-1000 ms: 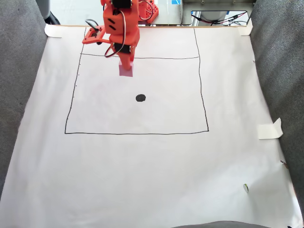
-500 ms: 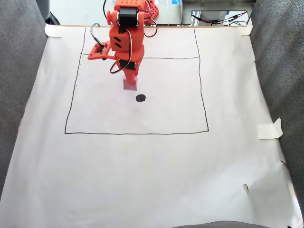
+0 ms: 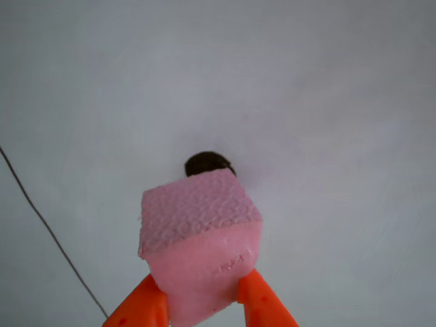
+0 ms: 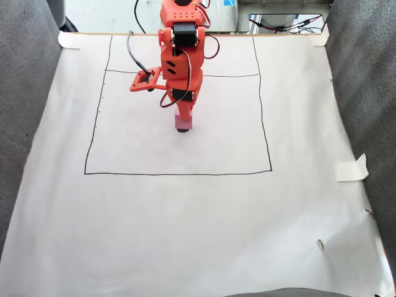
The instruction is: Grasp the colored block, Place it on the black dot, and then return the arm to the default position.
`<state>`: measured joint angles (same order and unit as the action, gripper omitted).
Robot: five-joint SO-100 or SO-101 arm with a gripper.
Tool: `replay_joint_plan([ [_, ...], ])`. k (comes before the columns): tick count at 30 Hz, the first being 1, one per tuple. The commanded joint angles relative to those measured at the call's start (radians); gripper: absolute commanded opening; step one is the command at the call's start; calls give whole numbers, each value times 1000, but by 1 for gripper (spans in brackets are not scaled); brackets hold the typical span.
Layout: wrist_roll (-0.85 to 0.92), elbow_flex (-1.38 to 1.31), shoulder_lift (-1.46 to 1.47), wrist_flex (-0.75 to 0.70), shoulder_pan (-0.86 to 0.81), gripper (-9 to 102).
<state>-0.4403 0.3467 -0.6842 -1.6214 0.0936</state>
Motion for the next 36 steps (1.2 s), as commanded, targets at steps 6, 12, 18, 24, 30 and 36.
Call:
replay_joint_plan([
  [6,-9,-49,5,-28,-6,0],
  [12,-12,-49,17,-37,-12,0],
  [18,-8,-66,31,-34,-29,0],
  [24,-3,-80,49,-29,-35,0],
  [30,-3,-80,67,-17,-26,0],
  [36,-5,-80,74,-6,-26,0],
])
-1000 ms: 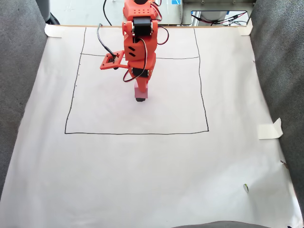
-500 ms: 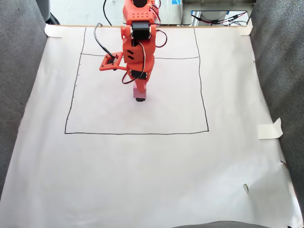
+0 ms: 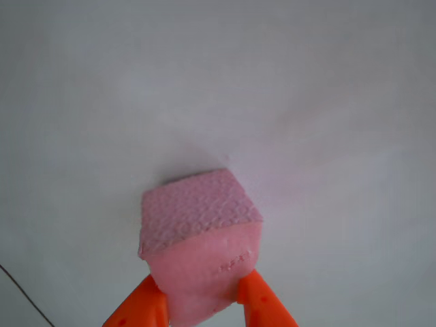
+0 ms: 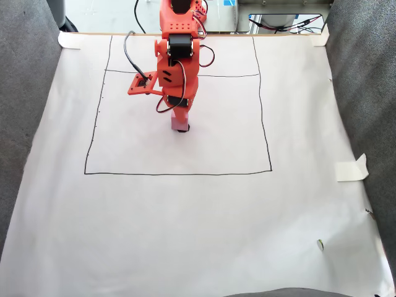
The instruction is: Grasp the colored block, Place it on the black dot, and then return the arm to the default position.
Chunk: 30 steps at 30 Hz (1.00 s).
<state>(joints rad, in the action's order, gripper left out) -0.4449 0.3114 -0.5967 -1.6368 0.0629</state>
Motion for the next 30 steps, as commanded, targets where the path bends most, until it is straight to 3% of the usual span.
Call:
replay_joint_plan([
  [1,2,-46,-14,11,3,0],
  [30,35,-63,14,32,35,0],
])
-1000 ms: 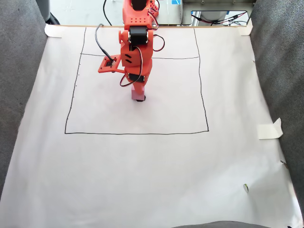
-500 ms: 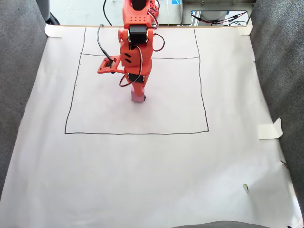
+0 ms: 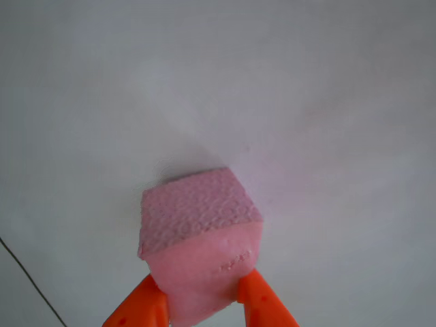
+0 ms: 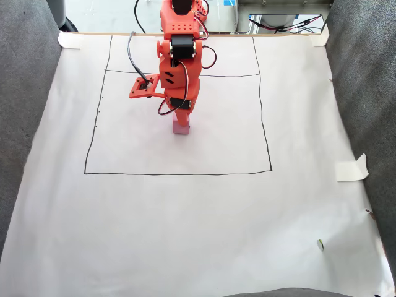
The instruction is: Grasp the colored block, Place it on the black dot, and then return the arm to the default position.
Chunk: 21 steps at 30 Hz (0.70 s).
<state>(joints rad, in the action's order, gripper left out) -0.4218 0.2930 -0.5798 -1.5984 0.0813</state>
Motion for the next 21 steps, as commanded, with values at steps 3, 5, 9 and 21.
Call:
replay_joint_plan([
  [3,25,-44,9,-17,21,0],
  [5,38,-44,12,-25,25,0],
  [9,63,-41,2,-40,28,0],
  [21,87,-29,-23,-74,32,12],
])
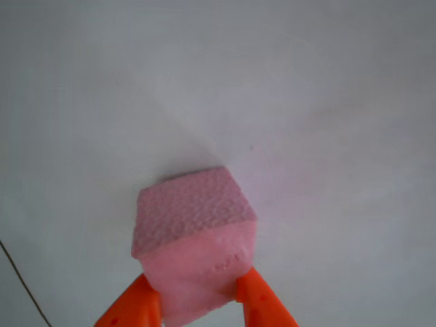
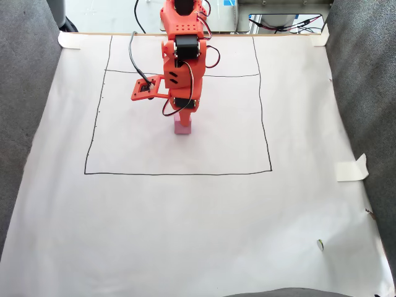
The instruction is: Grasp the colored block, Place it on the black dot, and then return the arm to the default position.
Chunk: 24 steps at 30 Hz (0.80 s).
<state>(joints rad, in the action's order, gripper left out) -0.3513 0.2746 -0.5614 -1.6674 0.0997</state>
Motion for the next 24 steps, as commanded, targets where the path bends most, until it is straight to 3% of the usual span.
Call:
replay_joint_plan([
  [1,18,-11,-43,-8,12,13],
  [24,35,138,-261,9,-11,34],
])
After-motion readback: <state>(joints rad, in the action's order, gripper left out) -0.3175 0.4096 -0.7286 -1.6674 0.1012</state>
